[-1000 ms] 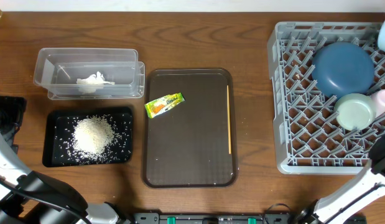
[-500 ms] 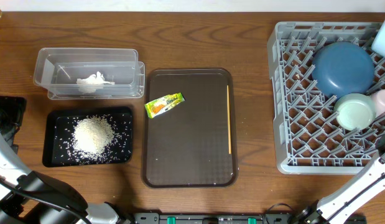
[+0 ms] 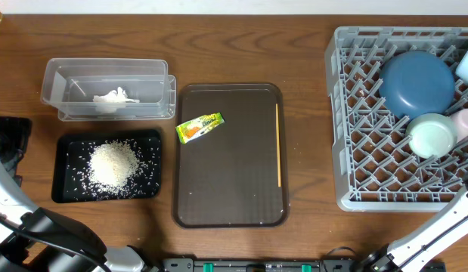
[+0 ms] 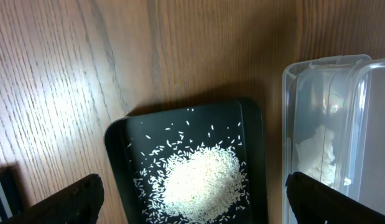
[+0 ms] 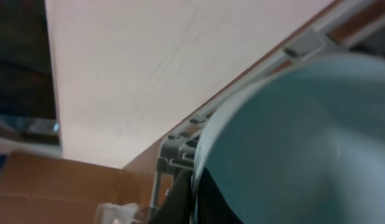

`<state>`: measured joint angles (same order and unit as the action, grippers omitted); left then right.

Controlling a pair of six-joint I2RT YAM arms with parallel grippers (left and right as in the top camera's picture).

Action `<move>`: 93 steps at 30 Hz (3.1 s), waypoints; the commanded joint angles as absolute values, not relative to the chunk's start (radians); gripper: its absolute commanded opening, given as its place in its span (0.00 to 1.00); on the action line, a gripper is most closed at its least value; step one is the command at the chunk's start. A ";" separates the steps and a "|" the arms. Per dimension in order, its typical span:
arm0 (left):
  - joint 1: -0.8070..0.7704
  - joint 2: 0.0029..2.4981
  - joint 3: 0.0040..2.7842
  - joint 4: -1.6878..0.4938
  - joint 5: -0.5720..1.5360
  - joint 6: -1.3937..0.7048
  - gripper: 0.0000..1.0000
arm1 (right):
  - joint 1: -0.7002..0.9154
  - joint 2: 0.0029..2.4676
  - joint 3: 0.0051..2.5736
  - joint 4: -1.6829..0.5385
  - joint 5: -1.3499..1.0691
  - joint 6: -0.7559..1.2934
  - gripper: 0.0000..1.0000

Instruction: Sort waste into correct bins and load items into the dishwasher rack

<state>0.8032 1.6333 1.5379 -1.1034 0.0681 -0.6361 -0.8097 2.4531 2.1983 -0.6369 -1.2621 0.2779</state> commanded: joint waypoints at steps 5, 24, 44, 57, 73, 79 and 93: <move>0.807 1.616 1.557 -1.110 0.059 -0.649 0.96 | -0.833 2.432 2.200 -0.842 -0.932 0.199 0.05; 0.807 1.616 1.557 -1.110 0.059 -0.649 0.96 | -0.821 2.130 2.200 -1.082 -0.422 0.380 0.23; 0.807 1.616 1.557 -1.110 0.059 -0.649 0.96 | -0.184 1.810 2.199 -1.059 -0.453 0.407 0.99; 0.807 1.616 1.557 -1.110 0.059 -0.649 0.96 | 0.103 1.853 2.196 -1.148 -0.030 0.413 0.99; 0.807 1.616 1.557 -1.110 0.059 -0.649 0.96 | -0.040 1.853 2.196 -1.332 0.112 0.411 0.99; 0.807 1.616 1.557 -1.109 0.060 -0.651 0.96 | -0.039 1.853 2.196 -1.332 0.112 0.411 0.99; 0.795 1.616 1.557 -1.325 0.796 -0.475 0.98 | -0.039 1.853 2.196 -1.332 0.112 0.411 0.99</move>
<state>0.8028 1.6333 1.5391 -1.3205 0.5442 -0.6365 -0.0380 1.8465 2.1956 -1.3293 0.0963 0.4065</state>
